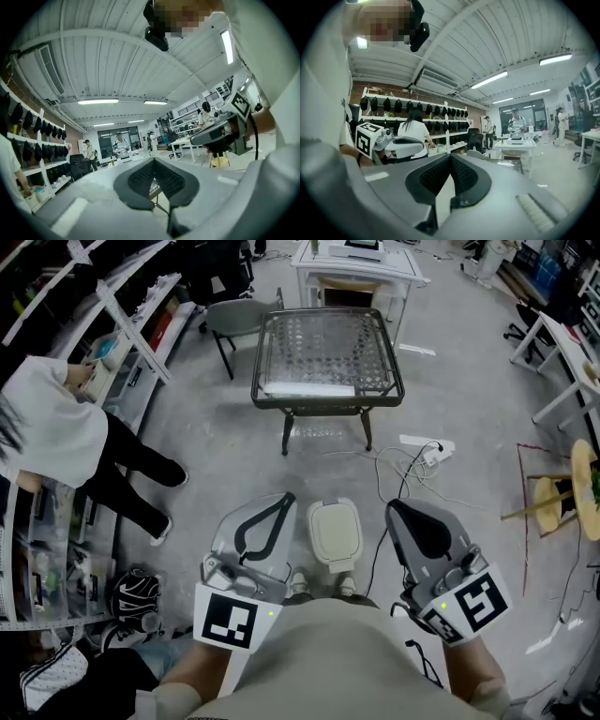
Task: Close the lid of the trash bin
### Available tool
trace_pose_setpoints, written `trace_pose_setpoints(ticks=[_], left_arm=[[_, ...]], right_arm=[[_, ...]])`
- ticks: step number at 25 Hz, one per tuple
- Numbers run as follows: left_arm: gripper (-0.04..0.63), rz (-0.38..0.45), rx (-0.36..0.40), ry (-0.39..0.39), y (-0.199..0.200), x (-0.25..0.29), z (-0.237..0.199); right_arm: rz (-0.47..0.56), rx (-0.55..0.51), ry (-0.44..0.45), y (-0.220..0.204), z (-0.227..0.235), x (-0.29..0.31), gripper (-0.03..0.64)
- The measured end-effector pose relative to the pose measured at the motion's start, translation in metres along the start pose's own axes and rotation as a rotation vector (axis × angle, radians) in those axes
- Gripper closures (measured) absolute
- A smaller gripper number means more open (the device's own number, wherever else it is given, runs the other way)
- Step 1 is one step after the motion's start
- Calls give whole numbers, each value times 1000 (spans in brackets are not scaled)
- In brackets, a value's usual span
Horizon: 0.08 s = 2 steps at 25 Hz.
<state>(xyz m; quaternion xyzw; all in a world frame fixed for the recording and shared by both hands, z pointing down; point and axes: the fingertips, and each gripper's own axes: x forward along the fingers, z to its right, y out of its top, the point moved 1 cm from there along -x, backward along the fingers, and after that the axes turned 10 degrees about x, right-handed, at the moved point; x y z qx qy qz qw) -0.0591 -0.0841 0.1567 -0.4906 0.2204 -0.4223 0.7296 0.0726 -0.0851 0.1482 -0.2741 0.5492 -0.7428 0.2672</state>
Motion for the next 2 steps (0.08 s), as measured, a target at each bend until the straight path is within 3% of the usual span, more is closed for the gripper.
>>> trace_pose_setpoints(ticks=[2], left_arm=[[592,-3,-6,-3,0,-2,1]], right_arm=[[3,33,11,0,-2,0,614]])
